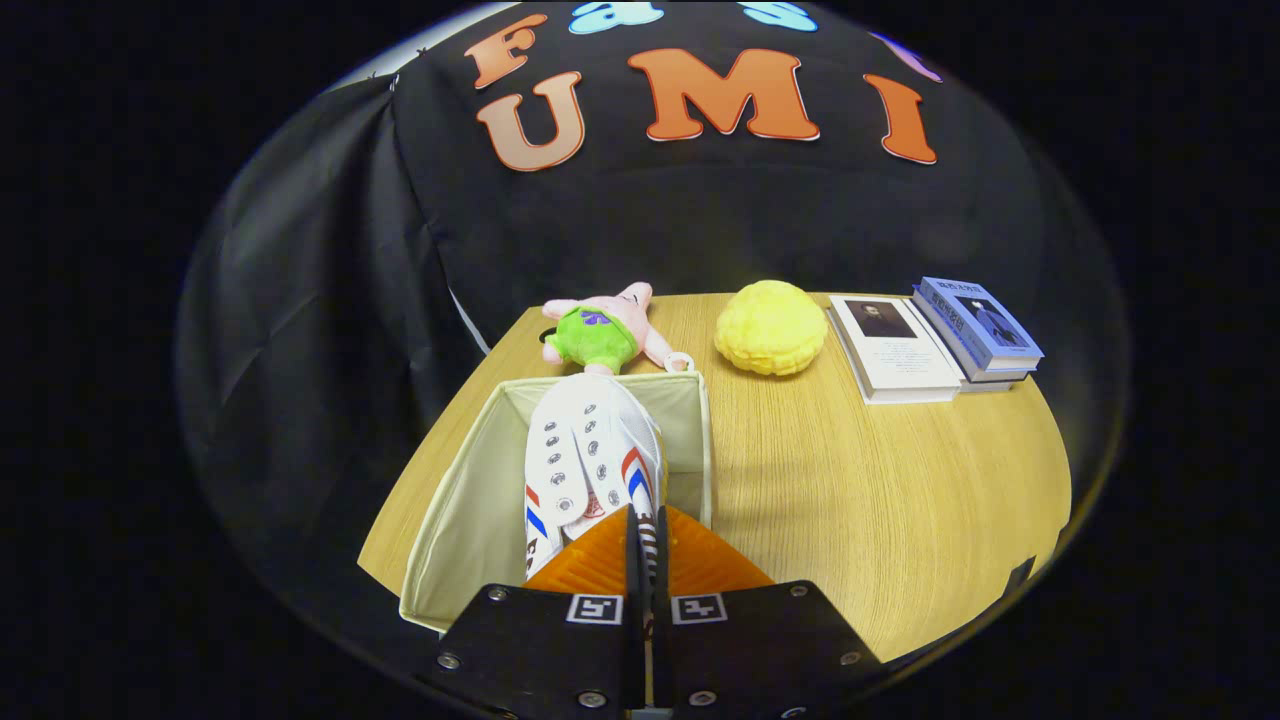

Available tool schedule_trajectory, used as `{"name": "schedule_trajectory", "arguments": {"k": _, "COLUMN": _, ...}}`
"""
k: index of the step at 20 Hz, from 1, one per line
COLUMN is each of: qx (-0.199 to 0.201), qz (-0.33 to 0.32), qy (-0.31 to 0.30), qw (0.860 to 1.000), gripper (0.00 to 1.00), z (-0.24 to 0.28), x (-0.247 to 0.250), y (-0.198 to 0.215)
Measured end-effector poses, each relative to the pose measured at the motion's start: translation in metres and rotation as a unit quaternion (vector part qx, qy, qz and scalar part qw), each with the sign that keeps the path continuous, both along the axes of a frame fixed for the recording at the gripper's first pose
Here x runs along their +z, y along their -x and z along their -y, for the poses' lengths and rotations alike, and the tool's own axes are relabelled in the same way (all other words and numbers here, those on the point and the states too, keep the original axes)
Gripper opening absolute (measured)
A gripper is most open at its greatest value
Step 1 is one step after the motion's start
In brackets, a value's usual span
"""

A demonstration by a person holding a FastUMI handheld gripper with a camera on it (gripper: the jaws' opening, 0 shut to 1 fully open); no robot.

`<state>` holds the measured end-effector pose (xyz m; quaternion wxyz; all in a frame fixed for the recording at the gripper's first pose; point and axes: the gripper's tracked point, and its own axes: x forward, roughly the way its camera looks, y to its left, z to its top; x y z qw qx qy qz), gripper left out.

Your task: Open the storage box then place both shoes into the box .Put the left shoe in first, then the right shoe, with the right side of both shoes facing outward in a uniform manner.

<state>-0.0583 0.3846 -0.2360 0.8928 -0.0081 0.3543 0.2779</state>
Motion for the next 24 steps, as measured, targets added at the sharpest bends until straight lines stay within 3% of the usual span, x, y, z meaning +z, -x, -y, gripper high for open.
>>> {"name": "schedule_trajectory", "arguments": {"k": 1, "qx": 0.006, "qz": -0.005, "qy": -0.014, "qw": 1.0, "gripper": 0.04, "z": -0.005, "x": 0.003, "y": 0.004}}
{"name": "schedule_trajectory", "arguments": {"k": 2, "qx": 0.005, "qz": 0.002, "qy": -0.034, "qw": 0.999, "gripper": 0.16, "z": -0.01, "x": 0.012, "y": 0.003}}
{"name": "schedule_trajectory", "arguments": {"k": 3, "qx": 0.008, "qz": 0.012, "qy": -0.04, "qw": 0.999, "gripper": 0.19, "z": -0.012, "x": 0.02, "y": 0.0}}
{"name": "schedule_trajectory", "arguments": {"k": 4, "qx": 0.013, "qz": 0.023, "qy": -0.037, "qw": 0.999, "gripper": 0.3, "z": -0.011, "x": 0.028, "y": -0.001}}
{"name": "schedule_trajectory", "arguments": {"k": 5, "qx": 0.015, "qz": 0.031, "qy": -0.032, "qw": 0.999, "gripper": 0.44, "z": -0.009, "x": 0.032, "y": -0.005}}
{"name": "schedule_trajectory", "arguments": {"k": 6, "qx": 0.016, "qz": 0.038, "qy": -0.028, "qw": 0.999, "gripper": 0.73, "z": -0.006, "x": 0.036, "y": -0.006}}
{"name": "schedule_trajectory", "arguments": {"k": 8, "qx": 0.012, "qz": 0.045, "qy": -0.032, "qw": 0.998, "gripper": 0.96, "z": 0.001, "x": 0.042, "y": -0.014}}
{"name": "schedule_trajectory", "arguments": {"k": 17, "qx": -0.031, "qz": 0.12, "qy": -0.038, "qw": 0.992, "gripper": 0.99, "z": 0.052, "x": 0.111, "y": -0.059}}
{"name": "schedule_trajectory", "arguments": {"k": 24, "qx": -0.07, "qz": 0.221, "qy": -0.04, "qw": 0.972, "gripper": 0.99, "z": 0.108, "x": 0.194, "y": -0.088}}
